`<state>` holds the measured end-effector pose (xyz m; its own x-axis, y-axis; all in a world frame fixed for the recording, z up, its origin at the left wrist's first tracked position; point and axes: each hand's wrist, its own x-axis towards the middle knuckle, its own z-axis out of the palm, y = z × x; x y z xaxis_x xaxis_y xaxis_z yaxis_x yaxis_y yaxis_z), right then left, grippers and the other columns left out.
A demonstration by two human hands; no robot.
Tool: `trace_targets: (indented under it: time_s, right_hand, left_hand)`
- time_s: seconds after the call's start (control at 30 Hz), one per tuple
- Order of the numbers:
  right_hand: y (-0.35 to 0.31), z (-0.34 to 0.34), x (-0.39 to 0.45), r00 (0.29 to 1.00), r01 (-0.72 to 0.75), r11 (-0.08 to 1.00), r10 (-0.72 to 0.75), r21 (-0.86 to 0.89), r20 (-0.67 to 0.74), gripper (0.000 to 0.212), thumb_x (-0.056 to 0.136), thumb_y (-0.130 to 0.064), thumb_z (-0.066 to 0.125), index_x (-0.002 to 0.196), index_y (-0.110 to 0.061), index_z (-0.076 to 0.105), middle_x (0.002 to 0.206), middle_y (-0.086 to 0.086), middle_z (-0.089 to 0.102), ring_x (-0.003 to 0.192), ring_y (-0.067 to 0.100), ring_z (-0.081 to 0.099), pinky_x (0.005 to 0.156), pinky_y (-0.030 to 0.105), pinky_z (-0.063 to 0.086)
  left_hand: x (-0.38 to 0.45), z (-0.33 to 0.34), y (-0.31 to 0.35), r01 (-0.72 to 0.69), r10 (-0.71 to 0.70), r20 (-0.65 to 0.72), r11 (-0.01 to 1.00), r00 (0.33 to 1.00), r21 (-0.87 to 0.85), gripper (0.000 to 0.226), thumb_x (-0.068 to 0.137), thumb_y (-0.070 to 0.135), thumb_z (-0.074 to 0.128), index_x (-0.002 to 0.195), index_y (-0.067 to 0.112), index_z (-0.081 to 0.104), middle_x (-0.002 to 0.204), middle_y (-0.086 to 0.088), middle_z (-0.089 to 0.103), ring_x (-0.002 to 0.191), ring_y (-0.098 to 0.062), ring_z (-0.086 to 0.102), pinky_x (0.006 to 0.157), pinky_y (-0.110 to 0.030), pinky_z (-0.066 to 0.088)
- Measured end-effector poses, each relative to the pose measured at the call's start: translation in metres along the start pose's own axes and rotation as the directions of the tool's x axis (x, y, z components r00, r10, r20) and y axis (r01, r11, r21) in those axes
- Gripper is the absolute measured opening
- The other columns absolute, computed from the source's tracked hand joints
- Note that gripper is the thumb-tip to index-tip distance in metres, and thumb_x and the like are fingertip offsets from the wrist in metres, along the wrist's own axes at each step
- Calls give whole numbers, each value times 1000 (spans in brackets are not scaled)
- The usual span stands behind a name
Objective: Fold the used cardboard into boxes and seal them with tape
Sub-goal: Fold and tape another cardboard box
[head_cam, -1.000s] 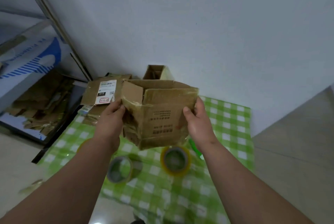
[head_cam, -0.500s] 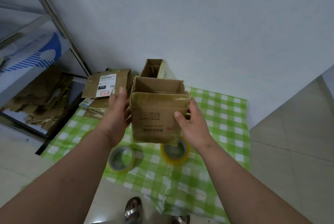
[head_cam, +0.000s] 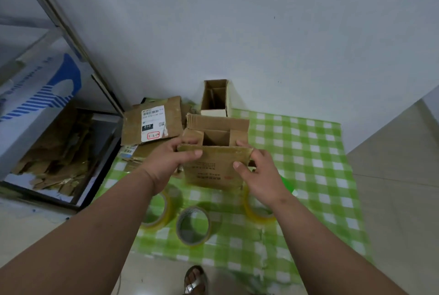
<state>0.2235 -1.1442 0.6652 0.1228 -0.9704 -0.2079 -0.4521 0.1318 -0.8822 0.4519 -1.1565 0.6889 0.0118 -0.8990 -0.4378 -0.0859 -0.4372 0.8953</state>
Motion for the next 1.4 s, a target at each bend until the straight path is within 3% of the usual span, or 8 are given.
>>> trace_targets:
  time_s: [0.3, 0.4, 0.6, 0.7, 0.77, 0.97, 1.23, 1.4]
  right_hand:
    - [21, 17, -3, 963, -268, 963, 268, -43, 0, 35, 81, -63, 57, 111, -44, 58, 119, -12, 51, 106, 14, 59, 97, 47, 50]
    - [19, 17, -3, 956, -290, 956, 292, 51, -36, 25, 87, -46, 63, 108, -36, 54, 114, -6, 60, 99, 16, 62, 89, 43, 53]
    - [13, 12, -1, 971, -235, 972, 236, 26, -27, 89, 94, -23, 64, 151, -49, 1, 98, -14, 54, 86, 4, 62, 65, 14, 43]
    - [7, 8, 2, 979, -200, 974, 202, -104, 5, 96, 93, -24, 66, 149, -57, -4, 84, -14, 52, 77, 7, 59, 65, 19, 42]
    - [3, 5, 6, 979, -199, 970, 202, -136, 10, 87, 89, -25, 69, 146, -58, 11, 77, -9, 50, 70, 13, 58, 67, 25, 45]
    - [6, 12, 2, 976, -216, 957, 218, -195, -12, 25, 87, -28, 72, 104, -31, 54, 92, 2, 63, 86, 24, 63, 80, 38, 53]
    - [20, 25, -4, 980, -191, 946, 168, -262, -109, 20, 93, -32, 63, 112, -32, 60, 111, -1, 59, 91, 17, 61, 88, 39, 51]
    - [23, 31, -8, 968, -220, 953, 188, -209, -165, 31, 90, -38, 63, 114, -43, 45, 107, -13, 56, 87, 13, 64, 81, 39, 53]
  left_hand:
    - [17, -8, -41, 91, -96, 44, 989, 994, 113, 14, 86, 10, 71, 86, 22, 77, 89, 20, 72, 104, -18, 63, 106, -45, 44]
    - [19, -8, -40, 43, -46, 9, 972, 999, 231, 8, 87, 12, 71, 94, 17, 70, 95, 4, 71, 99, -23, 65, 95, -39, 48]
    - [25, -12, -32, -48, 40, 36, 964, 999, 260, 65, 82, -4, 72, 127, 24, 35, 120, -6, 61, 97, -12, 63, 82, -32, 55]
    - [30, -18, -31, -92, 42, 139, 922, 989, 375, 105, 82, 0, 73, 146, 59, 14, 121, 2, 60, 103, -17, 66, 89, -40, 56]
    - [31, -20, -30, -131, 50, 180, 871, 982, 473, 98, 84, 7, 71, 139, 69, 19, 129, 1, 57, 112, -18, 61, 96, -41, 52]
    - [26, -16, -34, -227, 176, 145, 667, 974, 710, 41, 91, 34, 67, 131, 32, 61, 141, 1, 51, 126, -14, 50, 100, -22, 35]
    - [22, -5, -39, -221, 246, 84, 606, 966, 764, 36, 94, 28, 63, 129, 23, 64, 150, 1, 33, 138, -21, 34, 114, -30, 27]
    - [19, 3, -30, -229, 323, 98, 397, 941, 889, 37, 94, 29, 59, 131, 27, 61, 137, 1, 41, 125, -23, 31, 109, -35, 32]
